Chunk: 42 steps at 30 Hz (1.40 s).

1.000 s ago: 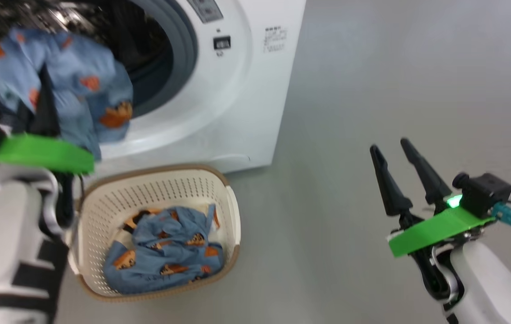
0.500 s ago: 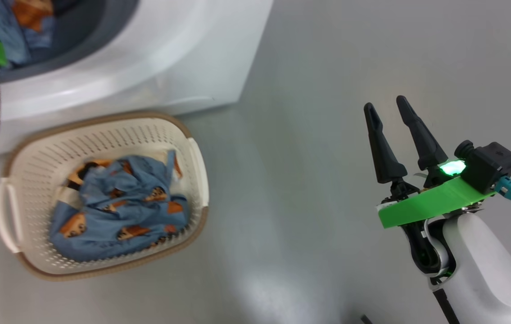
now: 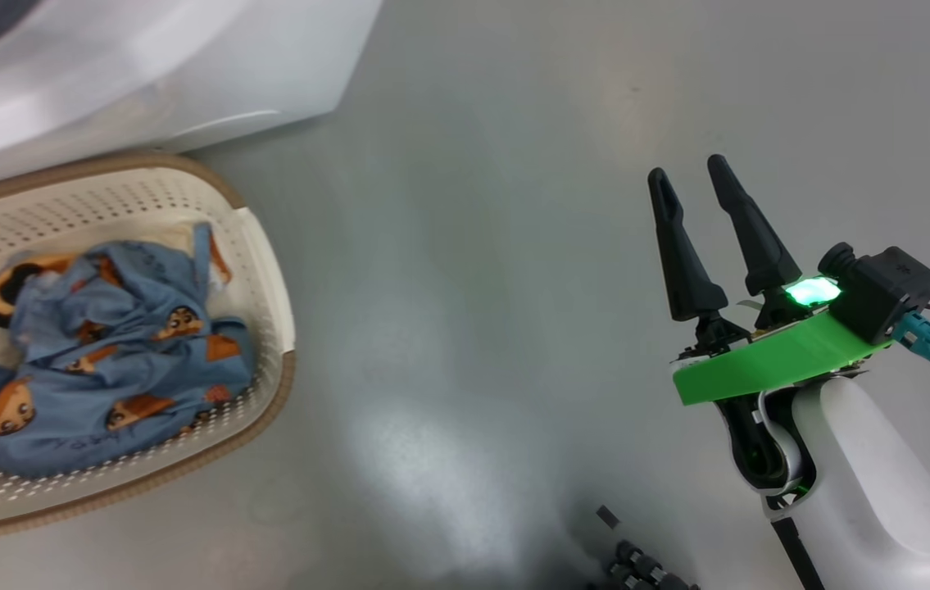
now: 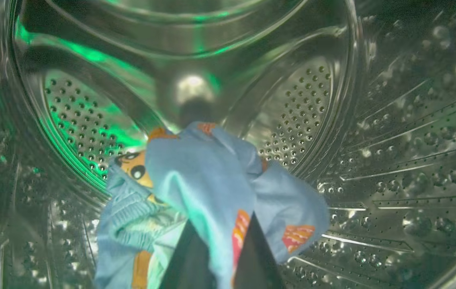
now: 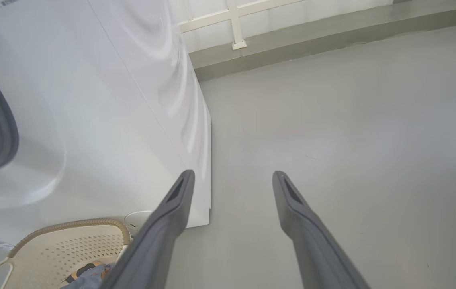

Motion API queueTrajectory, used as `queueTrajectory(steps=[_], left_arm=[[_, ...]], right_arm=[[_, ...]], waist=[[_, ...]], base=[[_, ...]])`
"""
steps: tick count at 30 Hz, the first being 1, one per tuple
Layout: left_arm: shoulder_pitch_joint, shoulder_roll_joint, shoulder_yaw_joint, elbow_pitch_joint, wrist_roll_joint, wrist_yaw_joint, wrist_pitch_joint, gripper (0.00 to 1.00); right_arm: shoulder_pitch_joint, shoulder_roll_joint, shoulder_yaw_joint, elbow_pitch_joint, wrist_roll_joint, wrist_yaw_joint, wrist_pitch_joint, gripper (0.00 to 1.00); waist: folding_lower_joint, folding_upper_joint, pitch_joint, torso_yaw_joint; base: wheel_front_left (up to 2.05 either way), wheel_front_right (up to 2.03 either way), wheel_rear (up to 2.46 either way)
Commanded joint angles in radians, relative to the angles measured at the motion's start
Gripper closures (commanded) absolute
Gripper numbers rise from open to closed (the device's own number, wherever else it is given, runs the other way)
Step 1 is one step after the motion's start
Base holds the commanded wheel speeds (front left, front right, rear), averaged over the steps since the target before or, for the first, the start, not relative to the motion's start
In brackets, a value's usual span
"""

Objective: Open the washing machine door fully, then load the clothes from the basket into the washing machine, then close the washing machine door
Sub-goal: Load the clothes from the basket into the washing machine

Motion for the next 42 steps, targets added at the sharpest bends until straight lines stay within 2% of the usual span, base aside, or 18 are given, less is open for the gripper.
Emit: queueTrajectory(steps=[1,2,10,20,32,42], left_arm=[[0.009,0.034,0.025,0.008,0.008,0.001,-0.005,0.51],[0.012,0.028,0.03,0.034,0.011,0.006,-0.005,0.0],[0.007,-0.002,0.021,0.254,0.025,0.037,-0.005,0.0],[0.065,-0.028,0.018,0.359,0.017,0.009,-0.005,0.0],[0.274,-0.087,0.05,0.253,0.013,-0.033,-0.005,0.0],[0.48,-0.136,0.075,0.078,0.043,-0.061,-0.005,0.0]], right_arm=[[0.008,-0.001,0.013,-0.019,-0.011,0.006,-0.008,0.0],[0.008,0.001,0.014,-0.016,-0.01,0.006,-0.008,0.0],[0.003,0.002,0.023,0.002,-0.007,0.006,-0.008,0.0],[0.002,-0.005,0.042,0.035,0.005,0.006,-0.008,0.0],[-0.004,-0.035,0.052,0.068,0.013,0.006,-0.008,0.0],[0.034,-0.055,0.051,0.091,0.019,0.006,-0.008,0.0]], waist=[[0.0,0.0,0.017,-0.02],[0.0,0.0,0.014,-0.019],[0.0,0.0,-0.029,-0.003],[0.0,0.0,-0.134,0.029],[0.0,0.0,-0.284,0.104],[0.0,0.0,-0.399,0.171]], base=[[0.0,0.0,0.0],[0.0,0.0,0.0],[0.0,0.0,0.0],[0.0,0.0,0.0],[0.0,0.0,0.0],[0.0,0.0,0.0]])
